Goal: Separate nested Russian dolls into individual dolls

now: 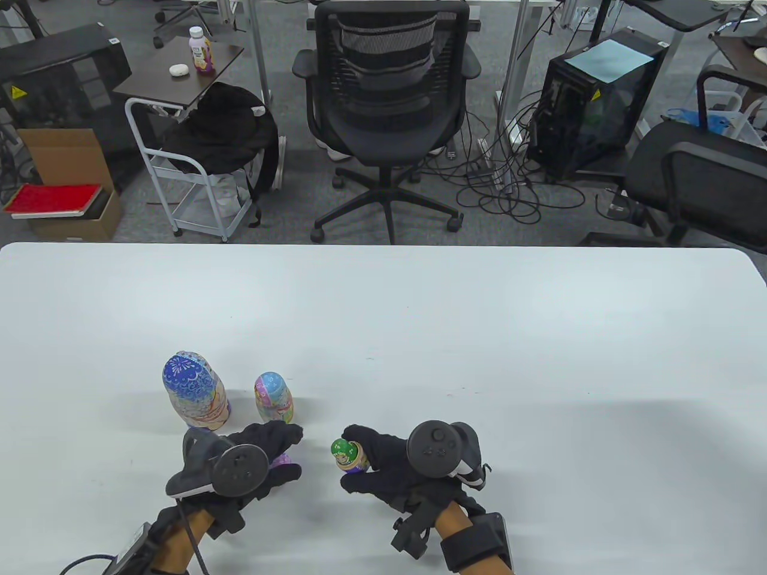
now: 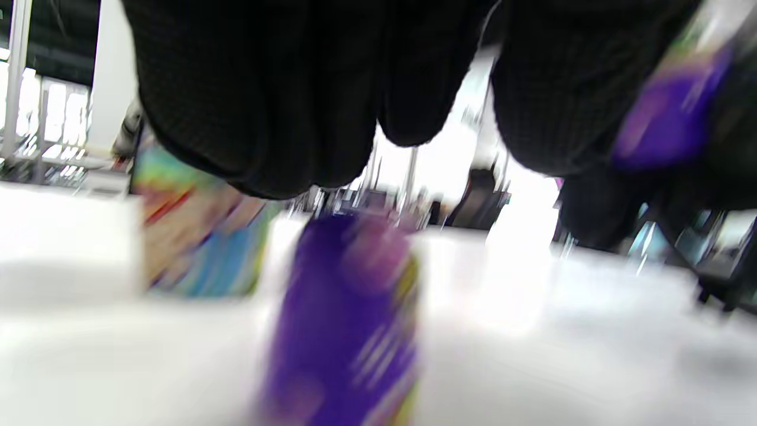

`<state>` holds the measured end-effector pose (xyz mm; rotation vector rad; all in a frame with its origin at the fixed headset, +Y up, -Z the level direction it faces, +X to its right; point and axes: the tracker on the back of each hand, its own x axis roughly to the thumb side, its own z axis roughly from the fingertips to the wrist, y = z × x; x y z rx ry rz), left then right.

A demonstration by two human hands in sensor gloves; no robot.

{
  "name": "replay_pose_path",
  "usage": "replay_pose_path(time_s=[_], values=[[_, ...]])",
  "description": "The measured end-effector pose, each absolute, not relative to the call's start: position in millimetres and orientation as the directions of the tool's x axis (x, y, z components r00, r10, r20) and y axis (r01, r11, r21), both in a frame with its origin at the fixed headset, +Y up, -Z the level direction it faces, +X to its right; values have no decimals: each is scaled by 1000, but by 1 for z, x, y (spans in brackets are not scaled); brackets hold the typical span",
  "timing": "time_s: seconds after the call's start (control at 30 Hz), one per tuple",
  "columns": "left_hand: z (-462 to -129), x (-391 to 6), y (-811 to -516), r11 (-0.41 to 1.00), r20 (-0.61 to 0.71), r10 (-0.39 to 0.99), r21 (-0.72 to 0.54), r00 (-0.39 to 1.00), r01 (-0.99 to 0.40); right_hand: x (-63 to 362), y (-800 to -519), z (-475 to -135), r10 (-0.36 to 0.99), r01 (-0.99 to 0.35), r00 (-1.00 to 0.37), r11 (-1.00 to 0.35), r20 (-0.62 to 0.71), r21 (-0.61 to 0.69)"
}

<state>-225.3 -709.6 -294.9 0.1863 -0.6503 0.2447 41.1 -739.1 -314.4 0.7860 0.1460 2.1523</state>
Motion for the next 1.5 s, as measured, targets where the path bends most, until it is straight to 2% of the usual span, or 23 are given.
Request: replay_pose_path(time_s=[0.07,0.13,0.37,0.47,0.6,0.87,1.03,1.1,1.27,1.5], values=[[-286,-219,-697,899,672,246,111,699,-423,39,-740,-314,735,-653,-472,-662,487,367],[-281,-210,-692,874,710,266,106,651,-473,36,-742,-313,730,-636,-475,-671,492,382],[-275,-183,-694,880,765,208,126,609,-458,30,-744,-311,714,-599,-482,-692,509,403],[-276,-182,-694,878,759,231,106,609,-466,31,-745,-311,716,-598,-480,-690,508,407],[-278,-190,-688,843,742,327,52,586,-536,31,-741,-310,707,-596,-488,-698,512,397],[-280,-214,-673,797,702,343,134,624,-589,48,-736,-318,701,-627,-534,-703,472,335],[-284,-208,-681,841,687,297,141,663,-523,69,-726,-320,730,-748,-518,-640,446,177],[-286,-199,-688,882,690,256,120,677,-456,75,-723,-320,753,-793,-488,-594,442,137],[-291,-168,-709,967,706,103,94,700,-238,80,-721,-319,784,-842,-439,-529,439,103],[-295,-151,-725,988,722,65,51,689,-148,80,-720,-319,783,-844,-431,-526,448,108]])
